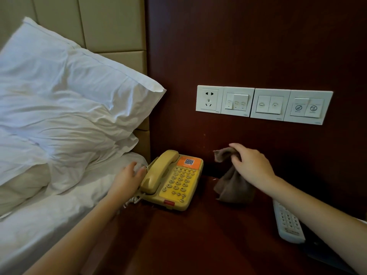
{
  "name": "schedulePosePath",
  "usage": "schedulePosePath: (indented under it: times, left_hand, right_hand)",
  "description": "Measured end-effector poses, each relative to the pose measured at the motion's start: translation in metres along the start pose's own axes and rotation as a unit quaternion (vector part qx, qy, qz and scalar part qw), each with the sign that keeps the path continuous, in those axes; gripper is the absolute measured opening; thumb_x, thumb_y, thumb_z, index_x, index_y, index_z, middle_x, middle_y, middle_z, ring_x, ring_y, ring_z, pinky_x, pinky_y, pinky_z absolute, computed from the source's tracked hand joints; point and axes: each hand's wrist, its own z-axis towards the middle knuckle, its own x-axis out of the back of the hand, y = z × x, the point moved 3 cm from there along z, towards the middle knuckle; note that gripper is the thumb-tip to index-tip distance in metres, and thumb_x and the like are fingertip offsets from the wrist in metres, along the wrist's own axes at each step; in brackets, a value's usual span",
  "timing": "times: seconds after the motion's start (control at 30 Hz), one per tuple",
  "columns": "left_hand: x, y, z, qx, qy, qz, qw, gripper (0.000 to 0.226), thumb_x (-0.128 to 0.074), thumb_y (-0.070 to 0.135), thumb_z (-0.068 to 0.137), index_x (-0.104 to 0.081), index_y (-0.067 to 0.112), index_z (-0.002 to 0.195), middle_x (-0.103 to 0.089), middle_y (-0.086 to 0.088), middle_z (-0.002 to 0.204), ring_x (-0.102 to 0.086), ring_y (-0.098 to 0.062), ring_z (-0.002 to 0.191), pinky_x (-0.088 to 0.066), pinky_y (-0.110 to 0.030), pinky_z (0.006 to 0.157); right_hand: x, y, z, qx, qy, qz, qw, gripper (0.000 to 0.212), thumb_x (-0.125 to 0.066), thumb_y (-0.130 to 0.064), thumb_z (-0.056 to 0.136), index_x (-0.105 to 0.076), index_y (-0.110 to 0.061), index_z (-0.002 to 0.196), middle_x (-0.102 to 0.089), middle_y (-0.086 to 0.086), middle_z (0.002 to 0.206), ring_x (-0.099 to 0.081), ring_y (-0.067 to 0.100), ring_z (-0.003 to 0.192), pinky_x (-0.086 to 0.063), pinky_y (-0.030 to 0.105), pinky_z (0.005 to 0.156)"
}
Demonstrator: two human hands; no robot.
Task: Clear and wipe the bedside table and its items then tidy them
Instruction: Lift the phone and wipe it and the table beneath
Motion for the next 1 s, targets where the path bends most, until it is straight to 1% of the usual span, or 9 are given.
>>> schedulePosePath:
  times: [0.13,0.23,0.4,0.6,0.7,0.8,0.87,0.93,1.0]
  left_hand:
    - [0.010,-0.005,-0.011,0.029,0.081,-0.037,0.996,0.034,-0.042,0.037,0.097,-0.053,0.005,0.092,-0.056,-0.008,0.077,-0.056,-0.026,0.075,-0.040,-0.034,0.065]
    - [0.008,-0.017,-0.016,0.079,0.058,-0.117,0.988,0.038,-0.039,0.033,0.098,-0.047,0.008,0.071,-0.050,-0.011,0.068,-0.051,-0.026,0.068,-0.043,-0.037,0.068]
    - [0.003,-0.031,-0.019,0.082,0.019,-0.138,0.987,0.042,-0.041,0.041,0.096,-0.053,0.004,0.079,-0.050,-0.014,0.070,-0.051,-0.025,0.065,-0.044,-0.039,0.064]
    - [0.006,-0.030,-0.029,0.076,0.005,-0.065,0.995,0.035,-0.039,0.036,0.098,-0.054,0.008,0.082,-0.059,-0.011,0.076,-0.058,-0.026,0.069,-0.051,-0.038,0.070]
    - [0.013,-0.029,-0.037,0.069,-0.002,-0.044,0.997,0.033,-0.040,0.029,0.098,-0.049,0.013,0.071,-0.056,-0.008,0.070,-0.053,-0.023,0.064,-0.048,-0.036,0.067]
    - [0.026,-0.030,-0.043,0.050,-0.003,-0.024,0.998,0.031,-0.043,0.026,0.097,-0.052,0.011,0.072,-0.057,-0.009,0.073,-0.056,-0.026,0.073,-0.045,-0.035,0.071]
    - [0.036,-0.034,-0.046,0.044,-0.004,-0.029,0.999,0.027,-0.045,0.025,0.096,-0.056,0.006,0.082,-0.063,-0.017,0.085,-0.060,-0.032,0.086,-0.047,-0.039,0.080]
    - [0.044,-0.039,-0.047,0.045,-0.001,-0.048,0.998,0.023,-0.046,0.024,0.096,-0.057,0.007,0.084,-0.064,-0.020,0.092,-0.060,-0.036,0.091,-0.048,-0.043,0.085]
    - [0.052,-0.043,-0.049,0.043,0.000,-0.056,0.998,0.022,-0.048,0.024,0.095,-0.058,0.009,0.083,-0.064,-0.018,0.091,-0.061,-0.037,0.091,-0.049,-0.045,0.084]
  right_hand:
    - [-0.029,0.007,0.010,-0.070,-0.063,-0.127,0.987,0.034,-0.041,-0.025,0.099,-0.048,-0.019,0.132,-0.064,0.001,0.102,-0.062,0.019,0.083,-0.044,0.029,0.059]
    - [-0.076,0.007,0.002,-0.103,-0.171,-0.076,0.977,0.031,-0.039,-0.024,0.099,-0.055,-0.019,0.125,-0.063,0.004,0.111,-0.062,0.022,0.093,-0.049,0.032,0.071]
    - [-0.112,-0.013,-0.027,-0.047,-0.233,-0.133,0.962,0.046,-0.032,-0.017,0.100,-0.036,-0.015,0.145,-0.029,0.011,0.154,-0.037,0.030,0.134,-0.029,0.038,0.111]
    - [-0.084,-0.029,-0.063,0.015,-0.245,-0.114,0.963,0.039,-0.036,-0.026,0.100,-0.051,-0.023,0.136,-0.052,0.005,0.138,-0.051,0.024,0.123,-0.043,0.036,0.099]
    - [-0.056,-0.042,-0.058,-0.050,-0.096,-0.044,0.993,0.035,-0.038,-0.028,0.100,-0.057,-0.020,0.128,-0.065,0.004,0.117,-0.061,0.025,0.106,-0.048,0.034,0.083]
    - [-0.045,-0.071,-0.050,-0.013,0.072,0.090,0.993,0.034,-0.042,-0.024,0.100,-0.055,-0.016,0.130,-0.063,0.002,0.123,-0.060,0.021,0.111,-0.048,0.035,0.088]
    - [-0.066,-0.109,-0.055,0.079,-0.012,0.076,0.994,0.035,-0.041,-0.022,0.100,-0.050,-0.017,0.134,-0.056,0.003,0.132,-0.055,0.020,0.119,-0.047,0.036,0.096]
    - [-0.103,-0.143,-0.070,0.135,-0.155,-0.023,0.978,0.043,-0.038,-0.018,0.100,-0.039,-0.016,0.143,-0.036,0.007,0.151,-0.033,0.026,0.138,-0.026,0.045,0.114]
    - [-0.122,-0.159,-0.080,0.158,-0.176,-0.079,0.968,0.047,-0.034,-0.016,0.101,-0.029,-0.012,0.147,-0.019,0.010,0.158,-0.015,0.028,0.145,-0.006,0.045,0.118]
